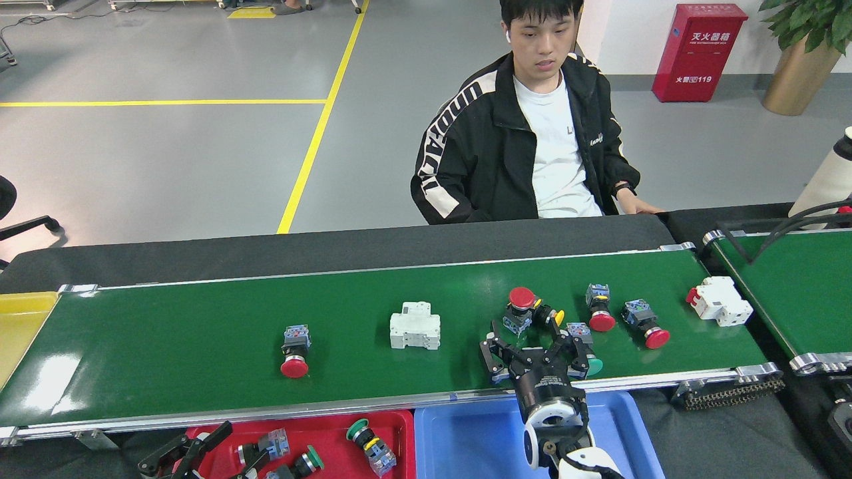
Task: Pick switch part from conveyor to tray
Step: 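Grasp a red-capped button with the right gripper and lift it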
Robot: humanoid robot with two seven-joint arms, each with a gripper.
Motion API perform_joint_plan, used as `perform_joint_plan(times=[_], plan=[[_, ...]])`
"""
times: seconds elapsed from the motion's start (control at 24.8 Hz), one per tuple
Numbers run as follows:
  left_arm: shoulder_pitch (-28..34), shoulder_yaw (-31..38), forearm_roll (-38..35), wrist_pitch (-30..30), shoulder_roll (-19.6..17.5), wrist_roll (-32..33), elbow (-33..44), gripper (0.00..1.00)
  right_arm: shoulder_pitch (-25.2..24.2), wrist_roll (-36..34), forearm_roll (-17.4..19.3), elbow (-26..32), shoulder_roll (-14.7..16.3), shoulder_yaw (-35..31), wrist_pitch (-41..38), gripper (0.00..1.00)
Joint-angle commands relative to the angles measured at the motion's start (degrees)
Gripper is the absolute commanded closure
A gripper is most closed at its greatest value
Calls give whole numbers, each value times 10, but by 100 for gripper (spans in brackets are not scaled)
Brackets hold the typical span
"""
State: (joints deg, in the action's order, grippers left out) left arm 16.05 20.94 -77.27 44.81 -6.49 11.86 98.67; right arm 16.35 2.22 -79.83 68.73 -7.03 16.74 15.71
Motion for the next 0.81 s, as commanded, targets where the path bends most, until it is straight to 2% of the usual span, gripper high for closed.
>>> perform_joint_plan(times=[0.0, 0.08, 0.16, 0.28, 0.36, 0.44, 0.53, 0.57, 0.61, 0.77], plan=[[-3, 56, 1, 2, 31, -4, 4, 0, 28, 1, 1, -20, -5, 0, 12, 0], [-8, 101, -2, 2, 57, -1, 5, 0, 47, 1, 1, -50, -13, 1, 12, 0], [-9, 109, -7, 2, 57, -1, 5, 0, 72, 1, 1, -78, -22, 2, 12, 0], [-14, 99, -52, -119, 54, -3, -1, 0, 92, -1, 1, -106, -23, 17, 13, 1], [-16, 90, -61, -144, 56, -4, -4, 0, 102, 0, 0, -116, -23, 30, 16, 5], [-25, 90, -63, -148, 60, -4, -3, 0, 105, 1, 0, -118, -20, 34, 5, 28], [-39, 89, -67, -151, 61, -2, -2, 0, 105, 0, -1, -118, -14, 37, -27, 87], [-47, 87, -67, -155, 60, 2, 0, 0, 105, 1, 0, -117, -6, 43, -65, 95], [-51, 79, -67, -157, 60, 4, 1, 0, 105, 2, 0, -117, -5, 43, -79, 97], [-73, 27, -69, -181, 59, 10, -6, 0, 104, 3, 2, -118, -4, 45, -87, 98]])
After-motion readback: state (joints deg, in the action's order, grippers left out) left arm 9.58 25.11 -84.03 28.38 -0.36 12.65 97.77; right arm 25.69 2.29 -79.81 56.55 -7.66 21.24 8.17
